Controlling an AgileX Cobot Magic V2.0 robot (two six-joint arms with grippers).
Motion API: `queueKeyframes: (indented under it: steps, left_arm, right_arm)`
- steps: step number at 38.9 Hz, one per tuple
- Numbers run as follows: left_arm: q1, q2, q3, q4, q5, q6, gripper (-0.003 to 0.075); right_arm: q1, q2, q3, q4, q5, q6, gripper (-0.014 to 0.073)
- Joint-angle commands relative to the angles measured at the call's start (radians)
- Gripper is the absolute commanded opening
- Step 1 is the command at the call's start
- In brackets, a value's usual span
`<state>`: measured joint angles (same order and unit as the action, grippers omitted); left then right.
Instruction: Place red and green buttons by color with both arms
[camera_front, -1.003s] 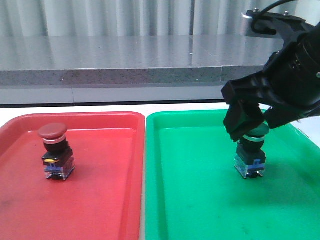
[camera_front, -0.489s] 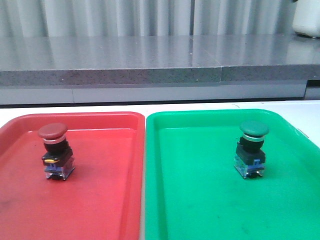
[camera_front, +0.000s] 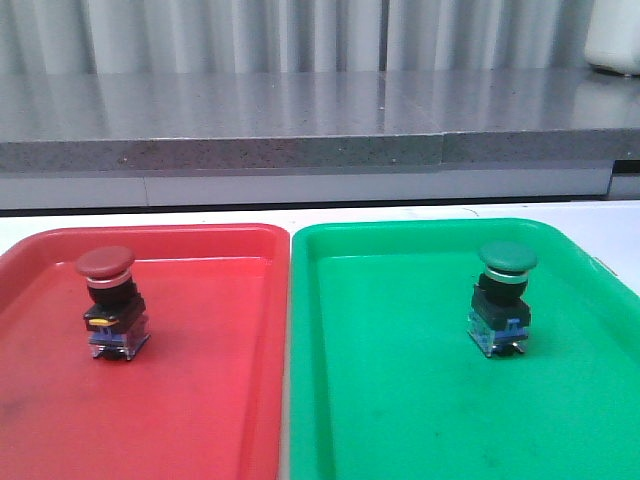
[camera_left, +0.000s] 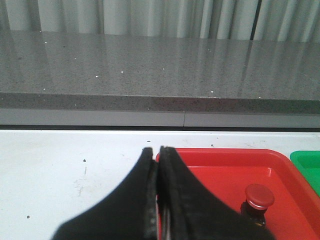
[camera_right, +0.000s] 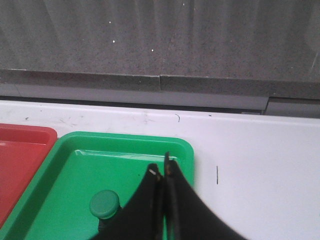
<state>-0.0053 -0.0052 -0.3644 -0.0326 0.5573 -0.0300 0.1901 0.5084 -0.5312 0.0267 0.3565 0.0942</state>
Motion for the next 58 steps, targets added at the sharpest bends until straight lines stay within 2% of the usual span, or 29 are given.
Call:
queueKeyframes:
  steps: [1, 6, 11, 51, 58]
  left_arm:
    - [0.001, -0.013, -0.025, -0.009, -0.081, -0.005, -0.002]
    - [0.001, -0.013, -0.025, -0.009, -0.081, -0.005, -0.002]
    - [0.001, -0.013, -0.025, -0.009, -0.081, -0.005, -0.002]
    - [0.001, -0.013, -0.025, -0.009, -0.081, -0.005, -0.002]
    - [0.001, -0.017, 0.057, -0.014, -0.169, -0.005, -0.002]
  right_arm:
    - [-0.007, -0.124, 0.076, -0.015, -0.111, -0.006, -0.0068]
    - [-0.007, -0.256, 0.164, -0.027, -0.106, -0.006, -0.0068]
    - [-0.007, -0.321, 0.18, -0.027, -0.105, -0.006, -0.0068]
    - [-0.007, -0.326, 0.18, -0.027, -0.105, -0.006, -0.0068]
    - [-0.007, -0.326, 0.18, -0.027, -0.105, -0.006, -0.0068]
